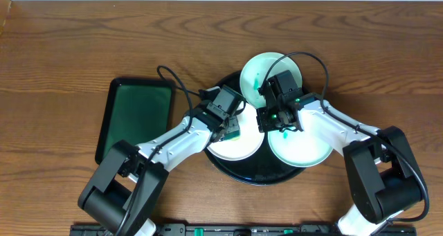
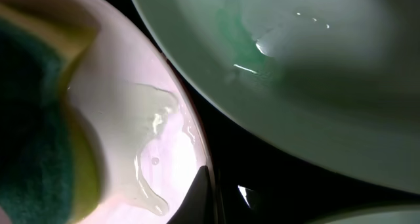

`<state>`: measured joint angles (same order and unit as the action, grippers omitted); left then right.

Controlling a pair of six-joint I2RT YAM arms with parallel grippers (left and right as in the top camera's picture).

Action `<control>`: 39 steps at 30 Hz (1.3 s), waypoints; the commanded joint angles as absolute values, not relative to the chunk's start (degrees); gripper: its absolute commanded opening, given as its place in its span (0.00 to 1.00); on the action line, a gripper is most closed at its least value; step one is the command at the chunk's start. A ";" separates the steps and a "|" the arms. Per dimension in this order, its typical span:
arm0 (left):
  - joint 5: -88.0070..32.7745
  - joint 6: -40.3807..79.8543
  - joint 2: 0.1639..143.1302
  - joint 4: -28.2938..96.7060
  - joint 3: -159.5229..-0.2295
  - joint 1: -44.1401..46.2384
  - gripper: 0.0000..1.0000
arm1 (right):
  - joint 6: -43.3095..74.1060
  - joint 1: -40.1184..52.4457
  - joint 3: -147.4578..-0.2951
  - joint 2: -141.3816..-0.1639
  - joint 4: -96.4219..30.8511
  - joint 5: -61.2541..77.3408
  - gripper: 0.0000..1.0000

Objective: Clean dirty plates on tray and stack at the side
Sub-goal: 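Scrub the left plate with the sponge while right gripper holds it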

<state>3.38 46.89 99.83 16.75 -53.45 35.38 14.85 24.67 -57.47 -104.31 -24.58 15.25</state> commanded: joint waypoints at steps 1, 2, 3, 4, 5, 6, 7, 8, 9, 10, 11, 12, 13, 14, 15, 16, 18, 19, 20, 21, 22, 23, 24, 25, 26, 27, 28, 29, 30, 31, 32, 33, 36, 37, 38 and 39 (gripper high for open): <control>18.94 47.20 101.01 22.46 -51.35 33.34 0.07 | 14.50 24.84 -58.02 -104.99 -25.10 13.56 0.01; 21.80 47.20 100.75 23.53 -51.35 32.84 0.08 | 14.50 24.84 -58.02 -104.99 -25.15 13.56 0.01; 24.62 47.20 100.38 24.73 -51.35 32.12 0.07 | 14.50 24.84 -58.02 -104.99 -25.21 13.56 0.01; 26.61 47.20 99.92 25.74 -51.35 31.51 0.07 | 14.50 24.84 -58.02 -104.99 -25.26 13.54 0.01; 28.10 47.20 99.37 26.74 -51.35 30.94 0.07 | 14.50 24.84 -58.02 -104.99 -25.28 13.54 0.01; 29.21 47.20 98.74 27.53 -51.35 30.39 0.07 | 14.50 24.84 -58.02 -104.99 -25.26 13.54 0.01; 29.93 47.20 97.91 28.18 -51.35 29.91 0.07 | 14.50 24.84 -58.02 -104.99 -25.26 13.54 0.01; 30.33 47.18 96.88 28.51 -51.35 29.47 0.07 | 14.50 24.84 -58.02 -104.99 -25.23 13.54 0.01; 30.28 47.18 95.90 28.49 -51.35 29.26 0.07 | 14.50 24.84 -58.02 -104.99 -25.19 13.54 0.01; 30.24 47.20 94.80 28.42 -51.35 29.26 0.07 | 14.50 24.84 -58.02 -104.99 -25.17 13.54 0.01; 29.95 47.22 93.58 28.23 -51.35 29.32 0.07 | 14.50 24.84 -58.02 -104.99 -25.17 13.54 0.01; 28.53 47.24 92.33 27.90 -51.35 29.52 0.07 | 14.50 24.84 -58.02 -104.99 -25.17 13.56 0.01; 25.58 47.22 91.26 27.29 -51.35 29.71 0.07 | 14.50 24.84 -58.02 -104.99 -25.15 13.56 0.01; 20.53 47.22 90.39 26.17 -51.35 29.82 0.07 | 14.50 24.84 -58.02 -104.99 -25.10 13.56 0.01; 15.35 47.22 90.08 24.95 -51.35 29.85 0.07 | 14.52 24.84 -58.02 -104.99 -25.08 13.54 0.01; 10.02 47.22 90.11 23.64 -51.33 29.95 0.07 | 14.50 24.84 -58.02 -104.99 -25.04 13.54 0.01; 1.26 47.24 90.78 20.64 -51.11 30.39 0.07 | 14.50 24.84 -58.02 -104.99 -24.93 13.54 0.01; -1.76 47.24 91.39 19.09 -51.00 30.94 0.07 | 14.50 24.84 -58.02 -104.99 -24.86 13.54 0.01; -3.18 47.24 91.88 18.15 -50.96 31.55 0.07 | 14.50 24.84 -58.02 -104.99 -24.80 13.54 0.01; -3.81 47.27 92.53 17.41 -50.96 32.25 0.07 | 14.52 24.84 -58.02 -104.99 -24.77 13.56 0.01; -4.03 47.24 93.23 16.91 -50.96 33.06 0.07 | 14.52 24.84 -58.02 -104.99 -24.77 13.56 0.01; -4.05 47.24 94.00 16.56 -50.96 34.00 0.07 | 14.50 24.84 -58.02 -104.99 -24.77 13.56 0.01; -4.03 47.22 94.83 16.56 -50.96 34.89 0.07 | 14.52 24.84 -58.02 -104.99 -24.82 13.56 0.01; -3.92 47.22 95.79 16.58 -50.96 35.75 0.08 | 14.52 24.84 -58.02 -104.99 -24.82 13.56 0.01; -3.29 47.18 97.10 16.60 -50.96 36.64 0.07 | 14.52 24.84 -58.04 -104.99 -24.82 13.56 0.01; -1.41 47.00 98.28 16.84 -50.96 37.19 0.07 | 14.52 24.84 -58.08 -104.99 -24.86 13.56 0.01; 1.45 47.05 99.37 17.50 -50.94 37.43 0.07 | 14.52 24.84 -58.15 -104.99 -24.91 13.58 0.01; 4.40 47.05 100.40 18.37 -50.94 37.43 0.08 | 14.52 24.84 -58.26 -104.86 -25.04 13.58 0.01; 7.20 47.05 101.36 19.46 -50.96 37.12 0.07 | 14.50 24.84 -58.46 -104.75 -25.32 13.58 0.01; 9.10 47.03 101.95 20.58 -50.96 36.60 0.07 | 14.50 24.84 -58.74 -104.51 -25.71 13.58 0.01; 10.92 47.03 102.28 21.87 -50.96 35.92 0.07 | 14.35 24.84 -59.09 -104.31 -26.28 13.54 0.01; 13.10 47.03 102.28 23.53 -50.96 35.09 0.07 | 13.78 24.82 -59.61 -103.90 -26.96 13.54 0.01; 18.96 47.05 100.88 28.05 -50.98 32.45 0.07 | 13.17 24.82 -61.30 -102.65 -28.60 13.50 0.01; 21.17 47.05 99.96 29.47 -50.98 31.53 0.07 | 12.97 24.82 -61.84 -102.19 -29.02 13.52 0.01; 23.51 47.05 98.89 30.81 -50.98 30.63 0.07 | 12.93 24.82 -62.41 -101.73 -29.43 13.47 0.01; 25.58 47.05 97.54 31.99 -50.98 29.71 0.07 | 12.58 24.82 -62.96 -101.34 -29.76 13.47 0.01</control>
